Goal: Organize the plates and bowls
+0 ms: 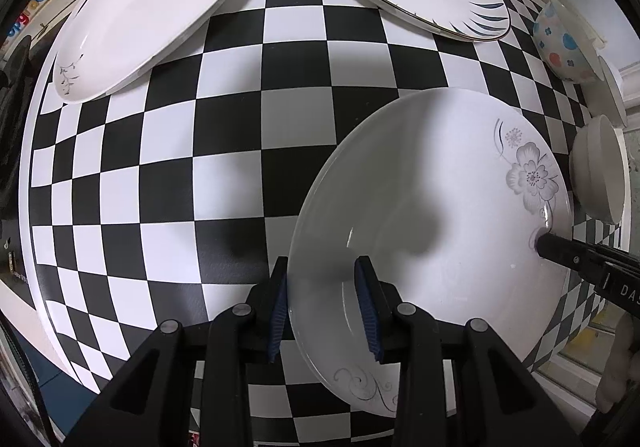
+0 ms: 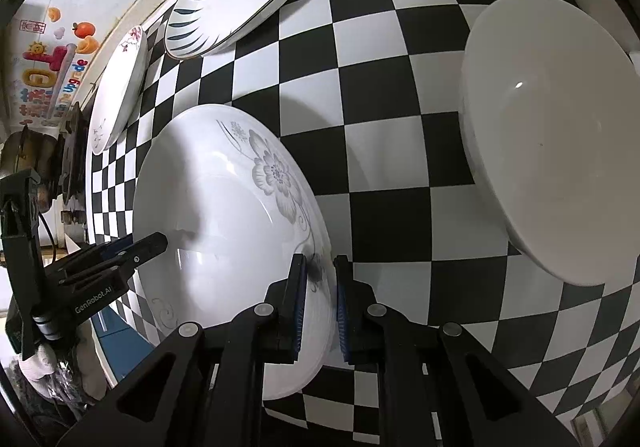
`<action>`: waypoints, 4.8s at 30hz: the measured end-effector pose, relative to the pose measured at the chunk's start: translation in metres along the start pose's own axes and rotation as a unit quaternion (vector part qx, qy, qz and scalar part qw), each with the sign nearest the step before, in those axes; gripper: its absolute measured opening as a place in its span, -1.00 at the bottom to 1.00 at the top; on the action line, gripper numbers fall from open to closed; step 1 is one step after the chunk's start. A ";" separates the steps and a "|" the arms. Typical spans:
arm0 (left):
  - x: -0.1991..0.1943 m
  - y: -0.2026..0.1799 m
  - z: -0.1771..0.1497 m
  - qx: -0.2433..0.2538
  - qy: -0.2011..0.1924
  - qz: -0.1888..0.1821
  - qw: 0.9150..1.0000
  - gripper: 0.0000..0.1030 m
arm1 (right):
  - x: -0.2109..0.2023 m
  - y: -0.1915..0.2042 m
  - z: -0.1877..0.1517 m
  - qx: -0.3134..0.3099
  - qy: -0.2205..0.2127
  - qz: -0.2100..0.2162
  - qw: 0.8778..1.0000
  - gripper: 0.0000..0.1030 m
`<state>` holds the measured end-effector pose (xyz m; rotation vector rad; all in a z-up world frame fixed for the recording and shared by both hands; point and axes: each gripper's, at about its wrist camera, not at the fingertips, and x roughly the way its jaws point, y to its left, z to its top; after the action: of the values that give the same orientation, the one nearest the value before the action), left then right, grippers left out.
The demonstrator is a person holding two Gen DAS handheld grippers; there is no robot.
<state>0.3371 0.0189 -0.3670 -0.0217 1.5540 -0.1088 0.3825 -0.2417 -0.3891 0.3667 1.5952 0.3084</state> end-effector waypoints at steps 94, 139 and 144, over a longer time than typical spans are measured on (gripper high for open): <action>-0.030 -0.019 0.011 0.076 0.037 0.008 0.996 -0.57 | -0.030 0.007 -0.011 0.017 -0.014 0.016 1.000 -0.83; -0.083 -0.036 0.028 0.059 0.002 -0.003 0.998 -0.56 | -0.039 0.023 -0.004 0.014 0.016 -0.024 0.999 -0.63; -0.114 -0.026 0.082 0.034 -0.031 -0.044 0.998 -0.41 | -0.077 0.043 0.031 0.001 -0.024 -0.004 1.000 -0.16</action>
<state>0.4162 -0.0016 -0.2502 -0.0401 1.4857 -0.2285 0.4191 -0.2352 -0.3035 0.3668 1.5492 0.2892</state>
